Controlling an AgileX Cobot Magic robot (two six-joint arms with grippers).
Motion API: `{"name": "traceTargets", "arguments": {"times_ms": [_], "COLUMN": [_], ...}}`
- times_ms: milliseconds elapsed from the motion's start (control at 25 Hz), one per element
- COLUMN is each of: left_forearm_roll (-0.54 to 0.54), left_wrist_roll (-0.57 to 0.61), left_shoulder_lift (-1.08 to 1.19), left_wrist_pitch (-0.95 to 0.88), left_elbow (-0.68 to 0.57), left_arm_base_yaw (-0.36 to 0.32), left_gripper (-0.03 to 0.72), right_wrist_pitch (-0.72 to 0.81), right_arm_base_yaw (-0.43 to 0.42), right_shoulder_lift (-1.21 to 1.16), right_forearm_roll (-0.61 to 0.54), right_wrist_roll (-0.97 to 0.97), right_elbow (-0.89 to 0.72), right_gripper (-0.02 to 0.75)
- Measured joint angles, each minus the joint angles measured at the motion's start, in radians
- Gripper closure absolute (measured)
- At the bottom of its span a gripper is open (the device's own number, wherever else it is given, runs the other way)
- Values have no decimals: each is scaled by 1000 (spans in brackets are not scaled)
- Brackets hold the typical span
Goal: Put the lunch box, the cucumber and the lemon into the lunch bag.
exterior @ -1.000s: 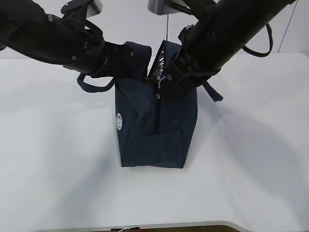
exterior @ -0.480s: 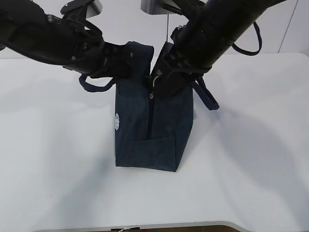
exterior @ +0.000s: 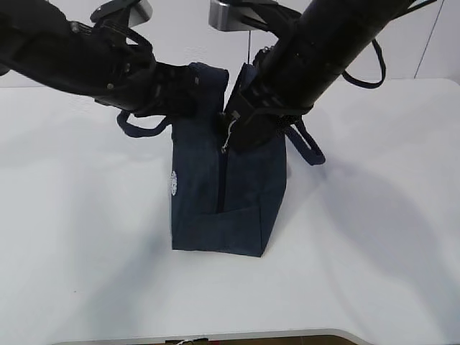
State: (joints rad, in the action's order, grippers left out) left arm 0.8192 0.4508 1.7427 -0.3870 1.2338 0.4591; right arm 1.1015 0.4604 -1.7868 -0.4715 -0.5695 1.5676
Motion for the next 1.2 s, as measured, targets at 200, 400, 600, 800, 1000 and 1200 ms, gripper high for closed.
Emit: {"name": "traceTargets", "arguments": {"times_ms": [200,400,600,800,1000,1200], "left_forearm_roll": [6,10,10,10,73,188], "left_wrist_roll": [0,0,17,51,132,232], "left_shoulder_lift": [0,-2,-61,-111,-153,-219], "left_wrist_pitch": [-14,-82,-135,-227,-236,-197], "left_elbow": [0,0,0,0,-42,-176], "left_arm_base_yaw": [0,-13,-40,-59,-61,-63], "left_gripper": [449,186,148,145,145,145], "right_wrist_pitch": [6,10,13,13,13,16], "right_arm_base_yaw": [0,0,0,0,0,0], "right_shoulder_lift": [-4,-4,-6,-6,-8,-11], "right_forearm_roll": [9,11,13,15,17,18], "right_wrist_roll": [0,2,2,2,2,4], "right_elbow": [4,4,5,5,16,30], "right_gripper": [733,733,733,733,733,733]}}
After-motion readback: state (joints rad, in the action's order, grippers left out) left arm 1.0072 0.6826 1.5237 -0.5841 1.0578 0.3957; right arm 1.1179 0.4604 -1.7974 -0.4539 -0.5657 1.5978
